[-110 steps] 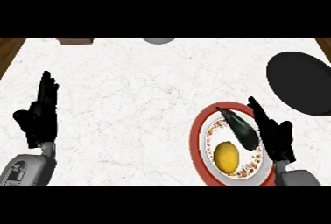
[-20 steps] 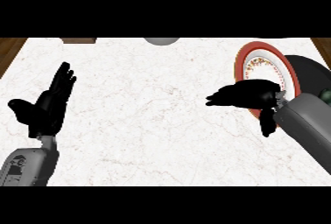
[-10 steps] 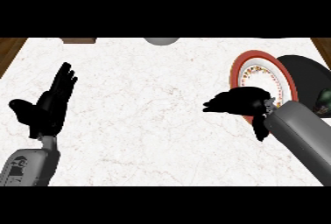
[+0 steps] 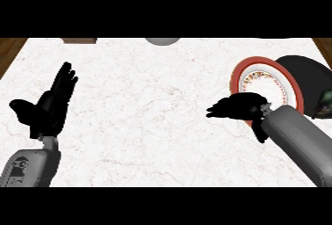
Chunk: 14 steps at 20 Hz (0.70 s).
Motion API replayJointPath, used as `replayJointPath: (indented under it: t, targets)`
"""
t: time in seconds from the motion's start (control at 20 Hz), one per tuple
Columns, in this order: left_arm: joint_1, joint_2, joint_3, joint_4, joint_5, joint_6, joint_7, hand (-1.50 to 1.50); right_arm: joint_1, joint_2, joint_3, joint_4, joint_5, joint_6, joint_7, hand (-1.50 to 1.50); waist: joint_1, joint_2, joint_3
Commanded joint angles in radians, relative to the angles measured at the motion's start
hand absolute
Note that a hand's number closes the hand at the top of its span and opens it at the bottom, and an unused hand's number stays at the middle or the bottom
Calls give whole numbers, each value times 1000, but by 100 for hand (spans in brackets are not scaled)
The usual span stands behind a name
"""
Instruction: Pick the eggplant from the plate and place it in the pan
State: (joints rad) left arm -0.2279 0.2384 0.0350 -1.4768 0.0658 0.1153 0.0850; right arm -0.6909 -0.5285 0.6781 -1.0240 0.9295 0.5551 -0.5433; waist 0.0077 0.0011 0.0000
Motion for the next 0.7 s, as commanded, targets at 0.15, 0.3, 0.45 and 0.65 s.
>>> replayJointPath:
  t: [0.15,0.3,0.45,0.65]
  targets:
    - [1,30,25,-47,14,-28,44,0,20,-25,44,2,26,-6,-192,150,4,0,1]
    - [-9,33,59,46,25,-55,-35,0,14,-20,31,23,46,-45,-210,150,-2,1,0]
    - [15,21,18,-48,6,-44,41,0,21,-22,40,7,64,-46,-223,150,0,-3,0]
    - [0,-6,29,2,-15,-21,-10,0,12,37,4,96,84,-103,-218,150,1,1,0]
